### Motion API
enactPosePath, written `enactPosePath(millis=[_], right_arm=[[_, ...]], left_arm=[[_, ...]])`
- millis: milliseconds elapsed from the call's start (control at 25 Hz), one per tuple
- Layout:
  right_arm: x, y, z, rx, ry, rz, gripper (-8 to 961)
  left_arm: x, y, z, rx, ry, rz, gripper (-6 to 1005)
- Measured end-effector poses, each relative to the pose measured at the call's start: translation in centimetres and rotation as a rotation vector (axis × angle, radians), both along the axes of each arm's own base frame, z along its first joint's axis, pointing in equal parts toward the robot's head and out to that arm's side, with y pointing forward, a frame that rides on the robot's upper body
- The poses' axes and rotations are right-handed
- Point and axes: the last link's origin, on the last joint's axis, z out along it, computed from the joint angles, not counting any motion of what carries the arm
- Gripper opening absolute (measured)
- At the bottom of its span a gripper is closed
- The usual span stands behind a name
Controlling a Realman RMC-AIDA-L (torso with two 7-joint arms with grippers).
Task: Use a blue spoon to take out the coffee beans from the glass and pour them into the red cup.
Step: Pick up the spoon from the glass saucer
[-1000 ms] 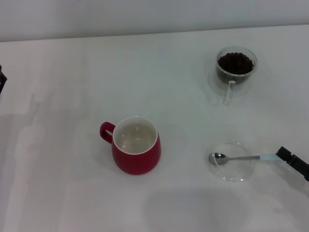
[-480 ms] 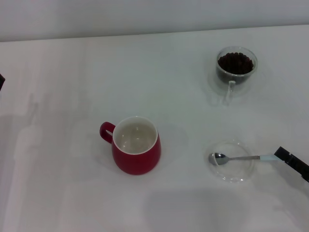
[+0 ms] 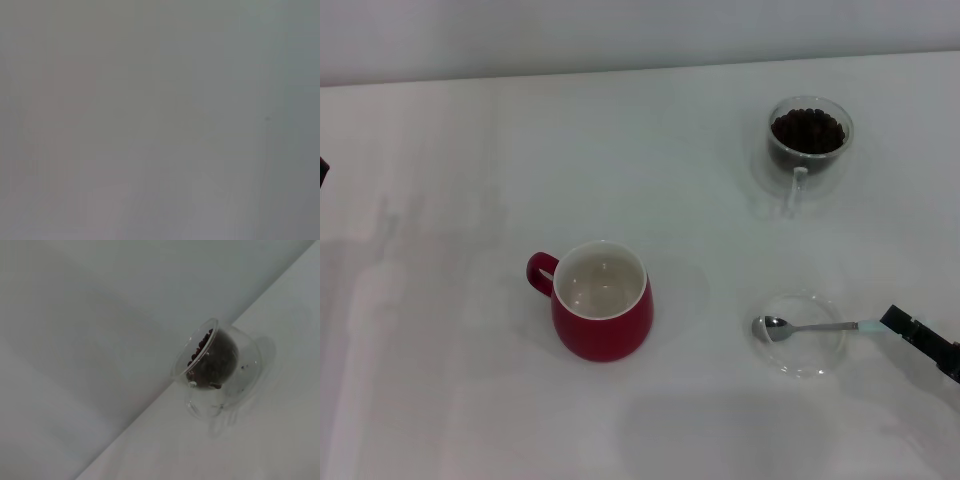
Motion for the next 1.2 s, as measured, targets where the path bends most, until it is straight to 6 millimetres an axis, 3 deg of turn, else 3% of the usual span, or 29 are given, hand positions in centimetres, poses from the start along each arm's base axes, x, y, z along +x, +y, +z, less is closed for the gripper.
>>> enactPosePath(millis=[1200], right_arm=[[0.07,0.13,-0.12,-0.007,0.001,-0.008,453]], left_arm=[[0.01,0.03,0.03,0.004,-0.005,0.003,888]])
